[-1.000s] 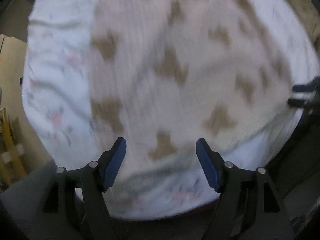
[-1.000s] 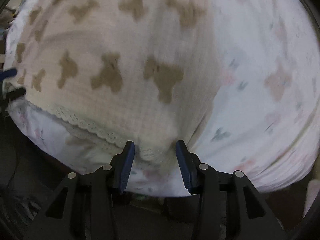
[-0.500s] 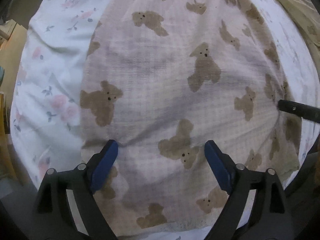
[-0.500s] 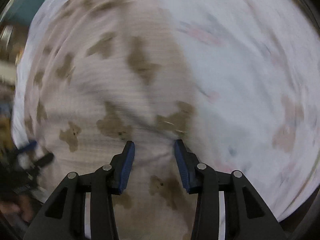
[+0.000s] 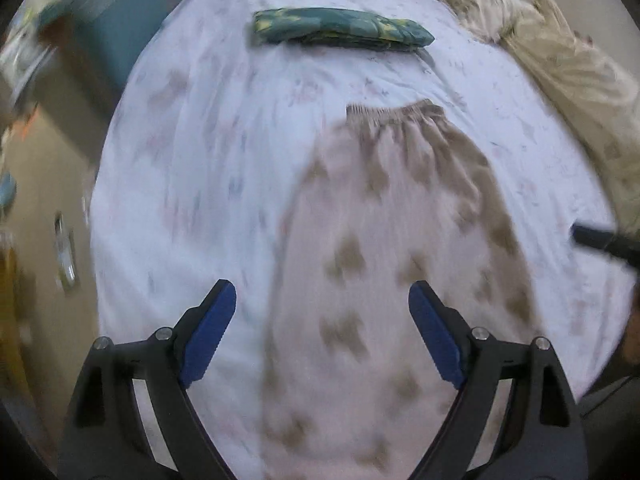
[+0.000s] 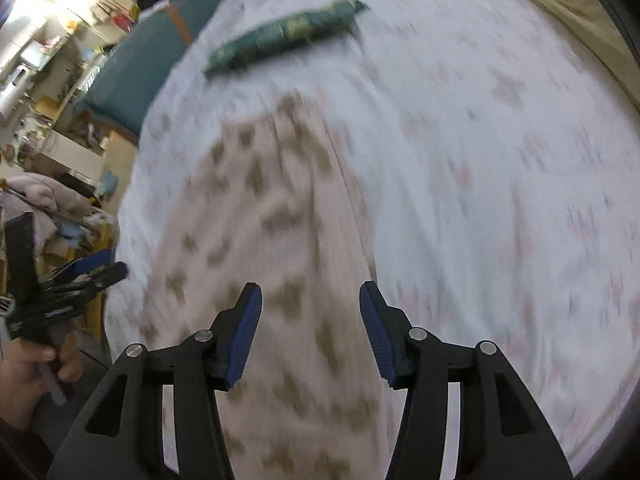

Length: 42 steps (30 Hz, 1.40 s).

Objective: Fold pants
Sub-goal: 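Grasp the elastic waistband with the left gripper while the right gripper grasps it too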

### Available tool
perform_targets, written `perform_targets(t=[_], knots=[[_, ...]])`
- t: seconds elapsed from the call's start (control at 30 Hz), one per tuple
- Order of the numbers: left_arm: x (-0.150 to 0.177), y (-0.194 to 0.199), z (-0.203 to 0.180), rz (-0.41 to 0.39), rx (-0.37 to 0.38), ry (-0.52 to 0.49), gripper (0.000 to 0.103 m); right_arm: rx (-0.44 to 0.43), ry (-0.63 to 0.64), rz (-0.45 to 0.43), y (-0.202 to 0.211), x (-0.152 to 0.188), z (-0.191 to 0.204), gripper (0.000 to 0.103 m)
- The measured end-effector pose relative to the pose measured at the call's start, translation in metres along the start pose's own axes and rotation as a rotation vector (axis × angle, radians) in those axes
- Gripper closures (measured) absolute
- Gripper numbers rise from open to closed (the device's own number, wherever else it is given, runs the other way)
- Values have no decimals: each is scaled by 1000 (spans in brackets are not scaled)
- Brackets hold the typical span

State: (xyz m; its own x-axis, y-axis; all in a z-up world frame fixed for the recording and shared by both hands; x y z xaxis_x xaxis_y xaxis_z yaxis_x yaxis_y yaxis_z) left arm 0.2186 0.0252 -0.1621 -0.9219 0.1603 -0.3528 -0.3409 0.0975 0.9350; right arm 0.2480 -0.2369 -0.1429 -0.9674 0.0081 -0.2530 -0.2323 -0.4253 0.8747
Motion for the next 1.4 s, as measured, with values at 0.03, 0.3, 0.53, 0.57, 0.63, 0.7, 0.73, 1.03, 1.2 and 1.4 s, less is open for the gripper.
perform_targets(t=[0.03,0.3,0.53,0.57,0.63,0.7,0.73,1.03,1.2,1.4], knots=[[-16,-18,2,13,0,-60,17,-12,3,-7,-5,-9,4,50],[-78,-98,12,-21,159,29,32,1,45,-2,-53,-81,2,50],[-107,-138,-14,-8,232,-74,33,-26,-14,46,-113,-115,-1,50],[-107,-139,-18,-29,219,-100,33,-22,-16,60,-124,-115,2,50],[-109,-139,-25,-65,216,-136,33,4,5,87,-142,-115,7,50],[-114,-140,-30,-69,253,-132,33,41,33,72,-148,-117,8,65],[-116,-139,-31,-69,294,-110,33,42,40,71,-148,-118,6,85],[-130,-141,-33,-53,374,-101,36,-12,-13,66,-135,-117,-22,96],[-134,-152,-55,0,378,-185,95,-14,-1,81,-135,-121,-18,92],[-155,-109,-38,-102,348,-239,98,-25,153,29,-107,-132,17,96]])
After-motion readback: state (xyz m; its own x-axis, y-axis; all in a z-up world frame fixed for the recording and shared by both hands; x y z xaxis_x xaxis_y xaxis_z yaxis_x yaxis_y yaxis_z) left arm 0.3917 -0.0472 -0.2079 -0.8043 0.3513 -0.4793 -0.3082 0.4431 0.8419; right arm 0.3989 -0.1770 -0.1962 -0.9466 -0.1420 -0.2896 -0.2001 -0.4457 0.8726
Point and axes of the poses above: each gripper's, at about its wrist camera, not at the fingertips, and y roughly against the way its jaws point, z to its left, x to its underside, the point moved 7 cm from there along -y, roughly the way its jaws point, and after that the axes turned 8 degrees about -y, right-handed, at the moved point
